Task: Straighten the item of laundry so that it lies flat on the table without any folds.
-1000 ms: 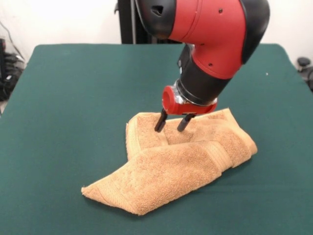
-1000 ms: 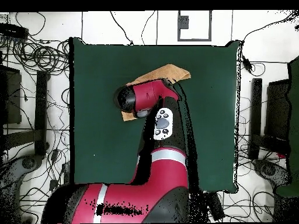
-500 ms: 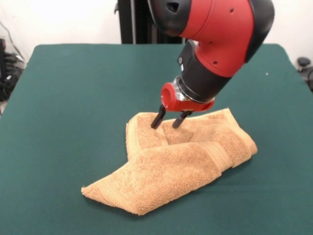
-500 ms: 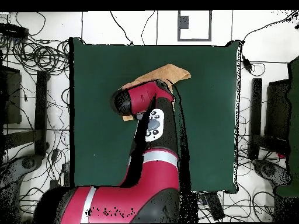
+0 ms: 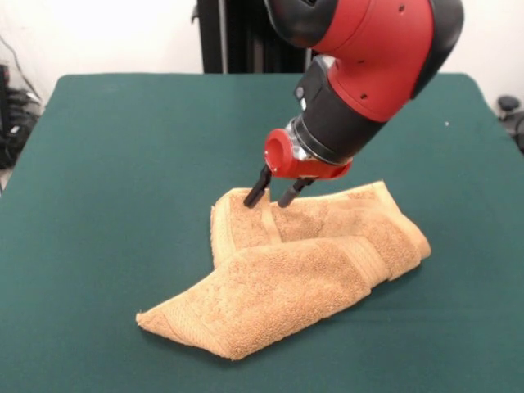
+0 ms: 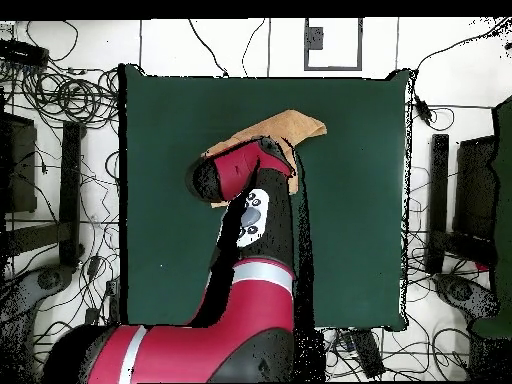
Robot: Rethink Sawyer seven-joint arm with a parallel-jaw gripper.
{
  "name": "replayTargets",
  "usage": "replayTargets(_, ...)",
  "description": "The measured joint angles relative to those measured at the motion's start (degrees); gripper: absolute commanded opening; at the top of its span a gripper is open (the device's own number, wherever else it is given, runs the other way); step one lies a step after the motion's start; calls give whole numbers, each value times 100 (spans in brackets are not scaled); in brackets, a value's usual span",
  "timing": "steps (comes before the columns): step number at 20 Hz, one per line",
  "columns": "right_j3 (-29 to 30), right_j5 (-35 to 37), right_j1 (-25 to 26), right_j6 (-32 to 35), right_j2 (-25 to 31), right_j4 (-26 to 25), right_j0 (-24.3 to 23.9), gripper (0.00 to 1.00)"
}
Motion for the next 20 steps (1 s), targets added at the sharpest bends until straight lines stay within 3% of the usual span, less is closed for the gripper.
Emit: replayTargets(20, -35, 1, 209, 0, 9, 4, -235, 100)
